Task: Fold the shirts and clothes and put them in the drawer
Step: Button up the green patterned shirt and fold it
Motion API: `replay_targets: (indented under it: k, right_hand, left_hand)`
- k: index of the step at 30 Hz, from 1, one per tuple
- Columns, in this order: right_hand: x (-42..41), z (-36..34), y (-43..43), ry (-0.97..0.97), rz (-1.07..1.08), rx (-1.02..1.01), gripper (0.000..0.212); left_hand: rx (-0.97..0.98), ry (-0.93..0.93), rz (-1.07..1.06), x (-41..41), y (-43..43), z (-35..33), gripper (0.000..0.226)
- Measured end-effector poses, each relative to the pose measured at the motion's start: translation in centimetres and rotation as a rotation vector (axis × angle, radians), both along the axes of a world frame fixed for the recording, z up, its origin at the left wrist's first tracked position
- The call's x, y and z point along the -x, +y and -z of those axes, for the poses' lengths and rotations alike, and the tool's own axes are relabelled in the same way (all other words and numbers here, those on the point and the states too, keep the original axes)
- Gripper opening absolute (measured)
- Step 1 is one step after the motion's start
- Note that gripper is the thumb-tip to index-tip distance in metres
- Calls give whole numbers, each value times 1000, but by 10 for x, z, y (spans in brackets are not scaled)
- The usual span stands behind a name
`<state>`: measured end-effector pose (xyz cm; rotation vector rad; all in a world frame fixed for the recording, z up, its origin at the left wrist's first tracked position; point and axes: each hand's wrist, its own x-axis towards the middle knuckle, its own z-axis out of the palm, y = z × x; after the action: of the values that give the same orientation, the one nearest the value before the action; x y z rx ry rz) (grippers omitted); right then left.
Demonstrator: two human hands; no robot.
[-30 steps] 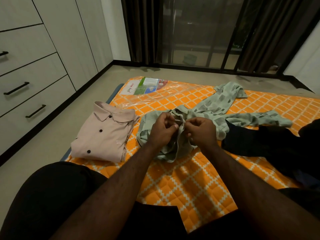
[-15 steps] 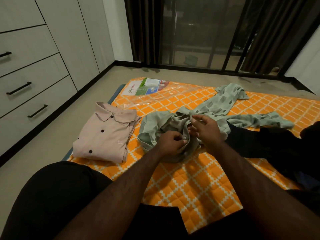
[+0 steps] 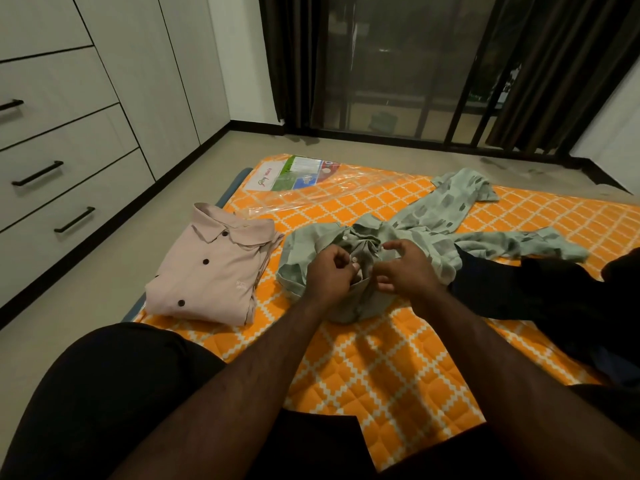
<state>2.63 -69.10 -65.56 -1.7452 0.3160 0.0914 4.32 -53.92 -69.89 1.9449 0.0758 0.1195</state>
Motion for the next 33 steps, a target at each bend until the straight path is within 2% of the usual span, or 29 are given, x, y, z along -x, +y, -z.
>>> replay_targets:
  k: [3,6,7,10,13,17,22,27,33]
  right_hand:
    - [1,-6,-1,-28,59,-8,38]
    - [2,-2,-2,29,2,-8,8]
    - [3,1,-2,57,-14,-23,5]
    - [4,6,-2,89,-22,-96,8]
    - [6,3,-1,98,-17,-145,11]
    - [4,5,1,91,5,-123,19]
    - [4,4,2,49,29,-34,23]
    - [3,6,1,-68,121,148,21]
    - [7,7,3,-234,123,357,24]
  left_hand:
    - [-14,-16,-31,-2,3,-2,19]
    - [-28,-76,57,-1,3,-2,17]
    - [-30,-88,96,0,2,-2,17]
    - [-13,-80,136,2,0,-1,18]
    - [42,-69,137,3,-1,-3,7]
    - [39,-87,129,5,0,-4,2]
    - [-7,-68,144,4,2,-3,14]
    - [-255,-139,230,2,3,-6,24]
    - [-217,-156,270,-2,8,-5,25]
